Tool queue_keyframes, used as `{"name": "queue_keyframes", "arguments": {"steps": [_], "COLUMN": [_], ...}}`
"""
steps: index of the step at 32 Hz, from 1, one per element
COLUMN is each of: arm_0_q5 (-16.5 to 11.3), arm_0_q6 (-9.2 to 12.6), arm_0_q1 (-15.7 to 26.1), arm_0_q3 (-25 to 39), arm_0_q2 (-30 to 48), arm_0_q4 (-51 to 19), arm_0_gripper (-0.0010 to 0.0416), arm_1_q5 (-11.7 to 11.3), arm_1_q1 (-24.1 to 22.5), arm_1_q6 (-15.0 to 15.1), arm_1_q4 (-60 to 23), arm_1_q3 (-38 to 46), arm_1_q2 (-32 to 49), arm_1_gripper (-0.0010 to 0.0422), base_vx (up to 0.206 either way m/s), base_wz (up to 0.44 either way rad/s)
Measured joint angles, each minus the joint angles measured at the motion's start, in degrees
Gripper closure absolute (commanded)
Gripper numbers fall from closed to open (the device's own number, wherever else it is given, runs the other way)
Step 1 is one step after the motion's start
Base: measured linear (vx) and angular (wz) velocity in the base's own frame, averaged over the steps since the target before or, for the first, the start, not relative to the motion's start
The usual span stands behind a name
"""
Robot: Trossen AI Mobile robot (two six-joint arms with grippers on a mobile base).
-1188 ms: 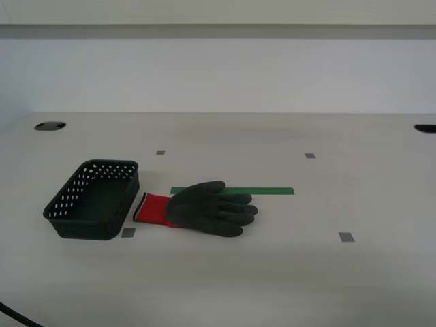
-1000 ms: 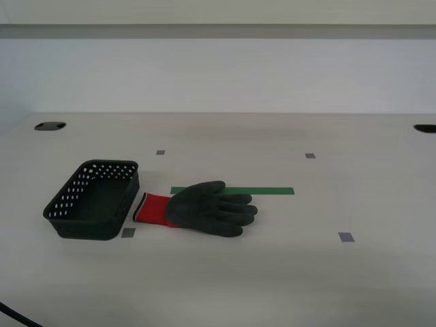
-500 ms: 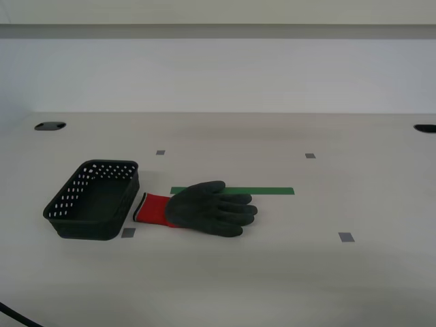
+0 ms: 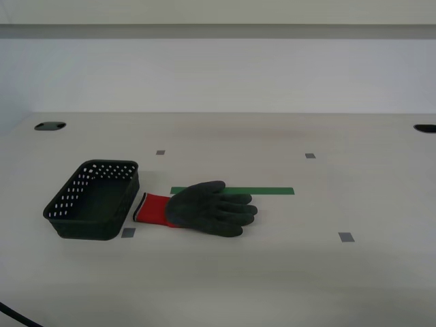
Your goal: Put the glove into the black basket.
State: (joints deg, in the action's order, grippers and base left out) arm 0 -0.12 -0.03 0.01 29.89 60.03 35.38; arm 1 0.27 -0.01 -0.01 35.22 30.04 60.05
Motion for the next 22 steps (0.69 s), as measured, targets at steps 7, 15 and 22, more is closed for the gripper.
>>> {"name": "queue_keyframes", "arguments": {"steps": [7,15,22], "arm_0_q5": [0.0,0.0,0.0], "arm_0_q6": [0.0,0.0,0.0], "arm_0_q1": [-0.04,-0.02,-0.02], "arm_0_q3": [0.0,0.0,0.0], "arm_0_q2": [0.0,0.0,0.0], "arm_0_q4": [0.0,0.0,0.0], "arm_0_gripper": [0.0405,0.0405,0.0405], "arm_1_q5": [0.0,0.5,3.89], "arm_1_q1": [0.0,-0.07,-0.22], "arm_1_q6": [0.0,-0.5,-0.59], "arm_1_q4": [0.0,-2.16,-27.96], "arm_1_q3": [0.0,1.05,10.34], "arm_1_q2": [0.0,0.0,0.42], "arm_1_gripper": [0.0412,0.0412,0.0412], "base_vx": [0.0,0.0,0.0], "base_wz": [0.0,0.0,0.0]}}
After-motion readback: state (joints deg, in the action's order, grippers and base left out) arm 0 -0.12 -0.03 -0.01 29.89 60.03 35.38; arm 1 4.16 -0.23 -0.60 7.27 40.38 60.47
